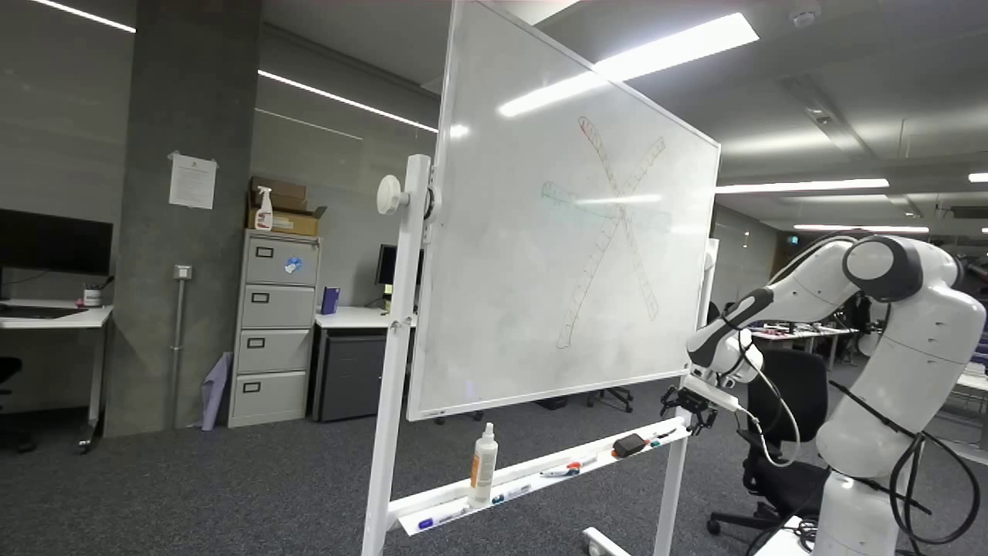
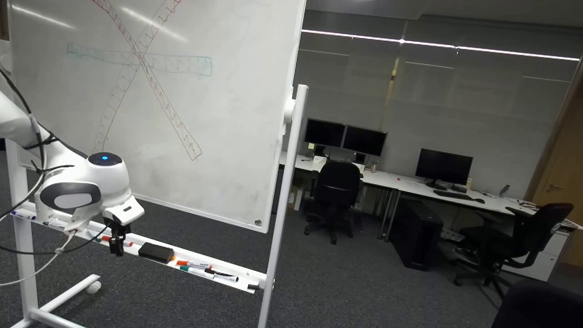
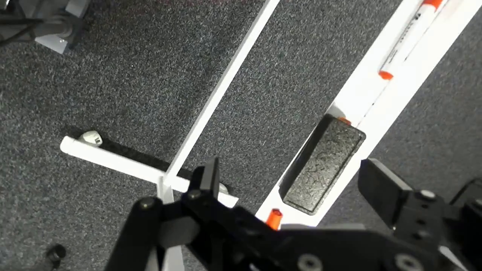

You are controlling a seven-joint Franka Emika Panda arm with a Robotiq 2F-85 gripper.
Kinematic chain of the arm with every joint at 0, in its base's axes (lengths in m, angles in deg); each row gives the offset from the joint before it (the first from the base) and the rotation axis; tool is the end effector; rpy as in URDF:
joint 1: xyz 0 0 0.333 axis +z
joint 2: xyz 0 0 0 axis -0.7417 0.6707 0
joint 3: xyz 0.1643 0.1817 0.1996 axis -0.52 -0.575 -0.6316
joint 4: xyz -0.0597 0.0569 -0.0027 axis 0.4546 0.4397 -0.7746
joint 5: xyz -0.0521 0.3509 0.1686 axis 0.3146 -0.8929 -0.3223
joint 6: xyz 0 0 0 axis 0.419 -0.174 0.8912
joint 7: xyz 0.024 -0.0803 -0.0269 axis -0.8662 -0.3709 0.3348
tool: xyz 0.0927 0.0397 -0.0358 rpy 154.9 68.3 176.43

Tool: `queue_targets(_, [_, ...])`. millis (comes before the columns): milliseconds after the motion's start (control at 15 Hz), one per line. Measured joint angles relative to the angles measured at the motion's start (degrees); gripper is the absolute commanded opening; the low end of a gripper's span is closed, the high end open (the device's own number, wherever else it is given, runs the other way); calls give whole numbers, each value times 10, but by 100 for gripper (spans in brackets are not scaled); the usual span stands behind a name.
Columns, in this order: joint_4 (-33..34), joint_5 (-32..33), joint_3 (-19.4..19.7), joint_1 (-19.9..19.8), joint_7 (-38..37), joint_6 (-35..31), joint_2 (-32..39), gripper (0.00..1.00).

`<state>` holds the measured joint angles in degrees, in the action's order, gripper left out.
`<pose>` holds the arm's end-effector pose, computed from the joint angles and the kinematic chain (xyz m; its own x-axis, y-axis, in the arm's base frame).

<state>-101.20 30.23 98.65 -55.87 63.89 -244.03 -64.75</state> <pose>0.3788 -0.1444 0.3102 0.5281 -0.8465 0.0675 -0.7923 -0.5198 -0.3196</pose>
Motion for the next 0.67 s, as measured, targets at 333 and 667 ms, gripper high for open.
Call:
queue_targets(333, [48, -157, -3, 35, -33, -31, 82, 100])
queue_targets(667, [89, -309, -5, 52, 21, -73, 140, 100])
